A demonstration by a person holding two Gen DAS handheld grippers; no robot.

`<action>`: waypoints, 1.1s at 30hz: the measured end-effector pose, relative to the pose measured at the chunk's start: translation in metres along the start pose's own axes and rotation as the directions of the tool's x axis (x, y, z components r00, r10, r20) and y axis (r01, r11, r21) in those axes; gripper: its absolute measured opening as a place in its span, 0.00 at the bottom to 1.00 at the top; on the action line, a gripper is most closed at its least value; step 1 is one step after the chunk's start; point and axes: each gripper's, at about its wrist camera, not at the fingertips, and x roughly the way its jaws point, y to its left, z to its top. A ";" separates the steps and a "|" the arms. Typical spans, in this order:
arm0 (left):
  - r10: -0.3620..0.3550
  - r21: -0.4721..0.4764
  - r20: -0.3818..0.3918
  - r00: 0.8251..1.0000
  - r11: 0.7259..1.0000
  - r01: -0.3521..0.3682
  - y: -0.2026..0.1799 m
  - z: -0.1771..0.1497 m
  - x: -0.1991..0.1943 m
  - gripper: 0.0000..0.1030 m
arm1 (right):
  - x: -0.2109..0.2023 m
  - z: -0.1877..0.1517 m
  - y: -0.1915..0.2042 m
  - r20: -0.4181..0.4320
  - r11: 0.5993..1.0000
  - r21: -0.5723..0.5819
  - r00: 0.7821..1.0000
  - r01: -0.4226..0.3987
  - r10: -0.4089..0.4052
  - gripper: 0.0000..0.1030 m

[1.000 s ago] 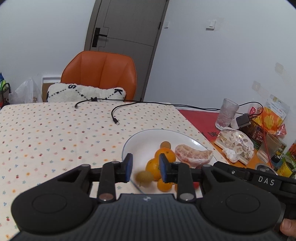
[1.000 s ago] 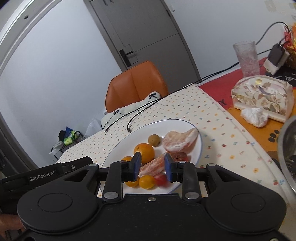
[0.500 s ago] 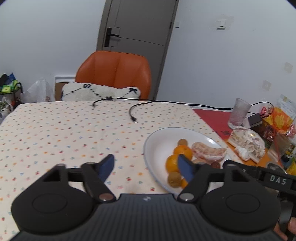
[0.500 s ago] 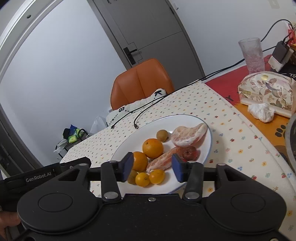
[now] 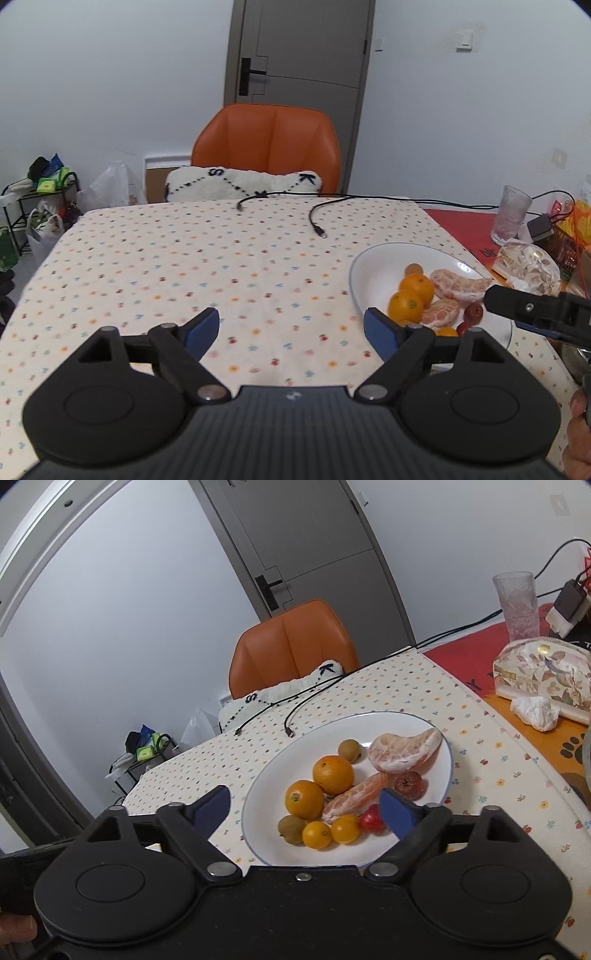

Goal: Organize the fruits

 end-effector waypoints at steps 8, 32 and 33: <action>0.014 -0.008 -0.019 1.000 1.000 -0.014 0.012 -0.001 -0.019 0.90 | -0.011 0.000 0.020 0.003 0.999 -0.036 1.000 -0.003 0.003 1.00; 0.059 -0.045 -0.067 0.996 0.997 -0.062 0.046 -0.015 -0.081 0.92 | -0.050 -0.010 0.065 -0.079 0.989 -0.134 0.995 -0.065 0.054 1.00; 0.061 -0.046 -0.067 0.996 0.997 -0.064 0.047 -0.016 -0.084 0.92 | -0.051 -0.010 0.067 -0.083 0.988 -0.140 0.995 -0.066 0.054 1.00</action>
